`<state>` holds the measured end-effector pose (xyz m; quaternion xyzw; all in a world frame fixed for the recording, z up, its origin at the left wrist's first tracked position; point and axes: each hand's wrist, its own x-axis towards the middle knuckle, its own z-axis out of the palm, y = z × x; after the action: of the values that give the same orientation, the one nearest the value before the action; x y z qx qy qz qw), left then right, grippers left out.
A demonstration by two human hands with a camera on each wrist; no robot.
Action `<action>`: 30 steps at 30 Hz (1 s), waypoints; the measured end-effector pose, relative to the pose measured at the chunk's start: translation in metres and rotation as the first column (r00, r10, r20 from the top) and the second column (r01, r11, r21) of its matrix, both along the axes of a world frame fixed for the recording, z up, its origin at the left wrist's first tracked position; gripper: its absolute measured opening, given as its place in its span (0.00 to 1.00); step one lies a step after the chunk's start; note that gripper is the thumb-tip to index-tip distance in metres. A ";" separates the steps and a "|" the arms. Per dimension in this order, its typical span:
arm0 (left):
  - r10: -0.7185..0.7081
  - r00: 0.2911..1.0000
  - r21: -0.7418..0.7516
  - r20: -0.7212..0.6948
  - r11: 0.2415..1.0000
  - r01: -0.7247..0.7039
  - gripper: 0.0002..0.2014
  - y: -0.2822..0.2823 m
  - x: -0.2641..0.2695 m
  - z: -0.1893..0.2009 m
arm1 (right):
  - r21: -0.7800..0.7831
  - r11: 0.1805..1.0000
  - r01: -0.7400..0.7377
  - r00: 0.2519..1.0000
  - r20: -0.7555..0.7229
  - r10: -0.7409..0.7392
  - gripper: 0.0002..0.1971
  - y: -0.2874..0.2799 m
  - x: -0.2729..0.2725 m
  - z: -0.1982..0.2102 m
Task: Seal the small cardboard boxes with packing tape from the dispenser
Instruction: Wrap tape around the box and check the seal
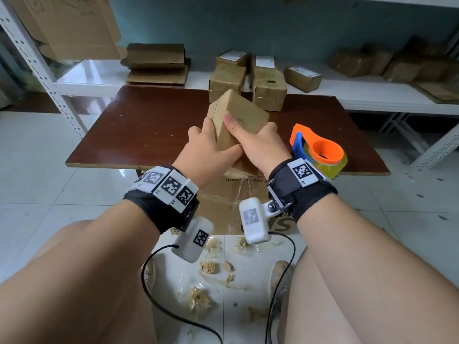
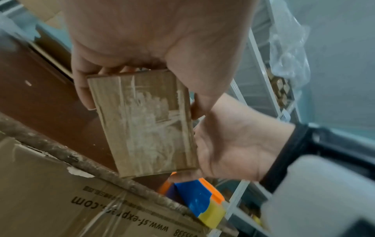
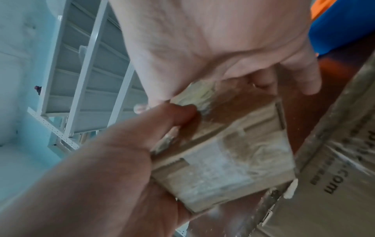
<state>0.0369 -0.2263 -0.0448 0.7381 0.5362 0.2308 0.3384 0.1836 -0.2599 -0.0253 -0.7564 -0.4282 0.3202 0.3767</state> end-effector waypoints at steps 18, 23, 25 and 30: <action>0.070 0.838 0.098 0.541 0.984 -0.145 0.38 -0.003 0.027 -0.008 | 0.491 0.871 -0.029 0.965 0.240 -0.104 0.31 0.007 0.031 0.002; 0.047 0.787 0.044 0.615 0.995 -0.094 0.41 -0.004 0.032 -0.010 | 0.459 0.888 -0.019 0.995 0.099 -0.030 0.22 0.001 0.027 0.004; 0.044 0.766 -0.041 0.641 0.999 -0.023 0.50 0.000 0.036 -0.022 | 0.411 0.902 -0.130 0.975 0.221 0.040 0.38 0.001 0.027 0.002; 0.072 0.741 -0.110 0.668 0.994 0.003 0.54 -0.015 0.043 -0.016 | 0.470 0.882 -0.024 0.991 0.129 -0.042 0.33 0.007 0.036 -0.007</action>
<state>0.0796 -0.2408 -0.0609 0.5770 0.4033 0.4586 0.5423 0.2191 -0.2527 -0.0321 -0.6644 -0.5142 0.1531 0.5204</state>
